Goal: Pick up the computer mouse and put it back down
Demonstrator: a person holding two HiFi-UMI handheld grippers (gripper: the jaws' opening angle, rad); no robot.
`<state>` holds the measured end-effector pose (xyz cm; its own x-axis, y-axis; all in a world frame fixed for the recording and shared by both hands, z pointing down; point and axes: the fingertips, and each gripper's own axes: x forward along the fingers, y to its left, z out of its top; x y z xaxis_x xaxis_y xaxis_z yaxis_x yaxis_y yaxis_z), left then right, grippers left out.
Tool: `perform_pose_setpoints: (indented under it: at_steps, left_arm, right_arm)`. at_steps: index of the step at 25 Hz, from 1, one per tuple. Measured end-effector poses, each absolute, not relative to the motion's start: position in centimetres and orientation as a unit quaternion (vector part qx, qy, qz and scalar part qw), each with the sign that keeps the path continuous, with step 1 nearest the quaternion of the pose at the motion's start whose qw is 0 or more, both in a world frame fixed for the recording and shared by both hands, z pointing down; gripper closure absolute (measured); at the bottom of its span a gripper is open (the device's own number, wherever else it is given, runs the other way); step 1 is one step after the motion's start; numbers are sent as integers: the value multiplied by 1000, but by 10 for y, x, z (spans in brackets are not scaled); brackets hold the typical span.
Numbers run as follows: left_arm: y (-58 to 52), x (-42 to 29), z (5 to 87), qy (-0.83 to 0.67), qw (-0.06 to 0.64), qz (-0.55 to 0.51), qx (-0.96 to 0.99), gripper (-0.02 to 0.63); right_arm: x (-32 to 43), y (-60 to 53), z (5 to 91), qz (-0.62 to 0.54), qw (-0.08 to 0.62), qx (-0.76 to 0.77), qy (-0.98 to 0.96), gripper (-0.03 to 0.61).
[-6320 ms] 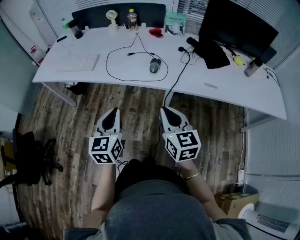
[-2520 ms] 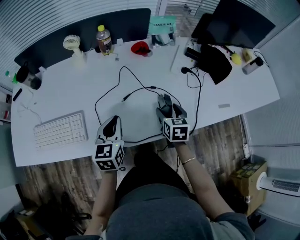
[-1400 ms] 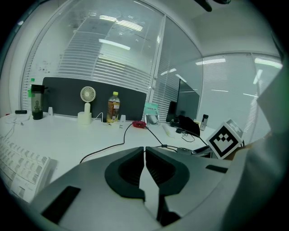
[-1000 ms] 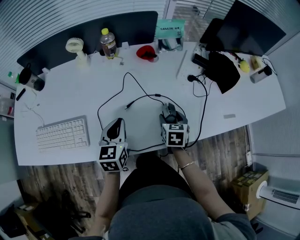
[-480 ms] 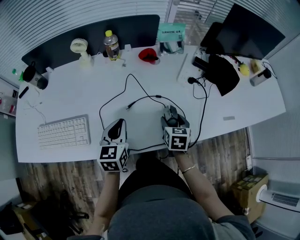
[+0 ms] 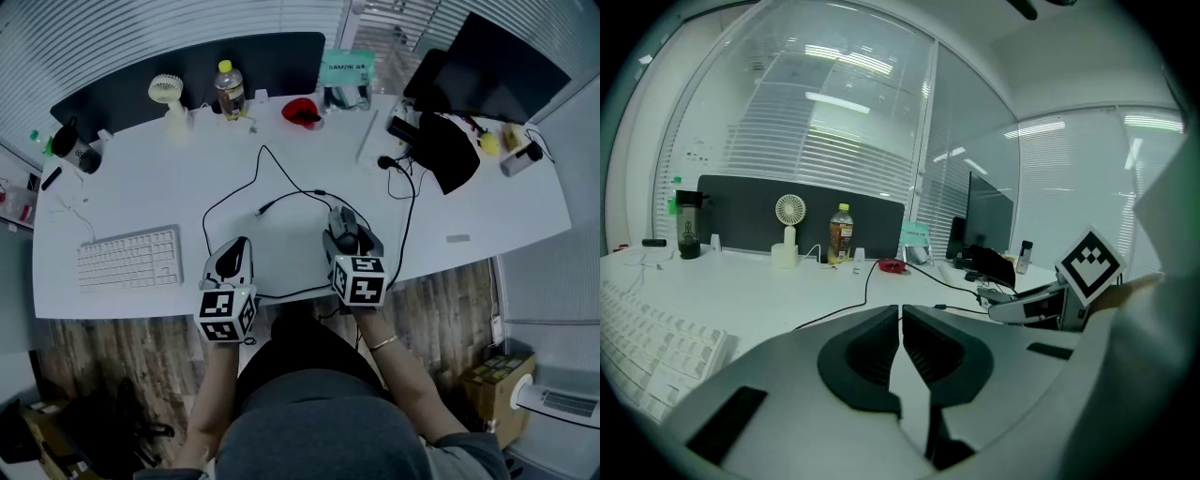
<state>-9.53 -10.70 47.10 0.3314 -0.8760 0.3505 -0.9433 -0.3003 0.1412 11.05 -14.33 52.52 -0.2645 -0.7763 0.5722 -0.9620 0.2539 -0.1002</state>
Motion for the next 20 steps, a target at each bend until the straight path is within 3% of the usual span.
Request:
perform_pose_setpoints:
  at_steps: [20]
  left_arm:
    - [-108,-115,470,-596,165,92,780,583]
  right_arm:
    - [85,-196,464,158,192,533,-809,275]
